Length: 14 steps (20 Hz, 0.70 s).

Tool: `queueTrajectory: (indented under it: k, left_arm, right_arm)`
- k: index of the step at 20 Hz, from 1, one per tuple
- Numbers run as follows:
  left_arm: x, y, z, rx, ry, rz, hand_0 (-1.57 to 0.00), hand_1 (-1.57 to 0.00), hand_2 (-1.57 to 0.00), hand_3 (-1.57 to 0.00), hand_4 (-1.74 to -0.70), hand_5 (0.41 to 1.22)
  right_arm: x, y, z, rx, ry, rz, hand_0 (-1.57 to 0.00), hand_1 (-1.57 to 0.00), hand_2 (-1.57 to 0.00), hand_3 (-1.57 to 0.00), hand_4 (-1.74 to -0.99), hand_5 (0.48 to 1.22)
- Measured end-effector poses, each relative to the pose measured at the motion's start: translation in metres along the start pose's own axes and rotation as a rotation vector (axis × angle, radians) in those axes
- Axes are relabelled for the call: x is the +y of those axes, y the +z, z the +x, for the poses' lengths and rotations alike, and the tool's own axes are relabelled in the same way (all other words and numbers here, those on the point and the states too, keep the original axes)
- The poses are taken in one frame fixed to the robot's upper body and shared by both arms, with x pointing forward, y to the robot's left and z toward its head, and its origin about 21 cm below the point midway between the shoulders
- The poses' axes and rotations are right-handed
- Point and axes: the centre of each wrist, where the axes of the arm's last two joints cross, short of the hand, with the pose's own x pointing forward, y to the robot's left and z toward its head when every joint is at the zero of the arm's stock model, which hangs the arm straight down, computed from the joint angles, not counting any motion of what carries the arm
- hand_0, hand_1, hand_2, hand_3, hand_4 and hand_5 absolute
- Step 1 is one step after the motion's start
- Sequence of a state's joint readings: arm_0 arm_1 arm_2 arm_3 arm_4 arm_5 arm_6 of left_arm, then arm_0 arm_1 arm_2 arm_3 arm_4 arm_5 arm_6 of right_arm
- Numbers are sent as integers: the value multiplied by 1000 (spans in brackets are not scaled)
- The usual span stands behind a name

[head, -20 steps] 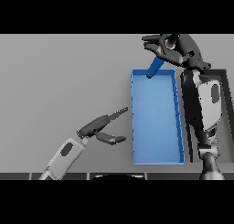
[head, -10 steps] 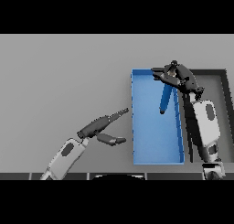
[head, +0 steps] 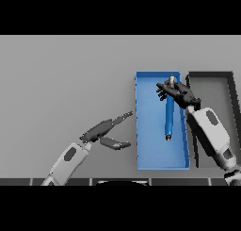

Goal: Pick up the blue pipe and place it into the blue bin.

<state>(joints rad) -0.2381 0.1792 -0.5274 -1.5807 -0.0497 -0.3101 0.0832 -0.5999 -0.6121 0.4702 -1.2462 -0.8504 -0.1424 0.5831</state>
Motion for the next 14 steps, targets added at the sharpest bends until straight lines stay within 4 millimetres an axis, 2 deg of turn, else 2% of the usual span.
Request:
queueTrajectory:
  k: [3,7,9,11,14]
  left_arm:
    - [-3,-1,2,1,12,-6,1,1,1,1,-893,454]
    - [1,2,3,-2,6,0,1,1,1,1,-899,450]
    - [0,2,-1,16,9,2,1,1,1,1,-905,455]
    - [-1,-1,2,-2,13,2,1,1,1,1,-912,458]
    - [-4,0,1,9,19,1,1,1,1,1,-915,462]
  right_arm:
    - [5,5,0,12,144,24,-273,-244,-233,-187,-1179,975]
    - [10,-1,-5,-49,343,17,-111,-99,-95,-76,-1125,821]
    - [9,-5,-20,112,364,-7,-71,-63,-60,-48,-1125,764]
    - [4,-6,-19,149,355,-30,-45,-40,-38,-31,-1124,717]
    - [5,-9,-21,136,346,-31,-23,-20,-19,-15,-1119,695]
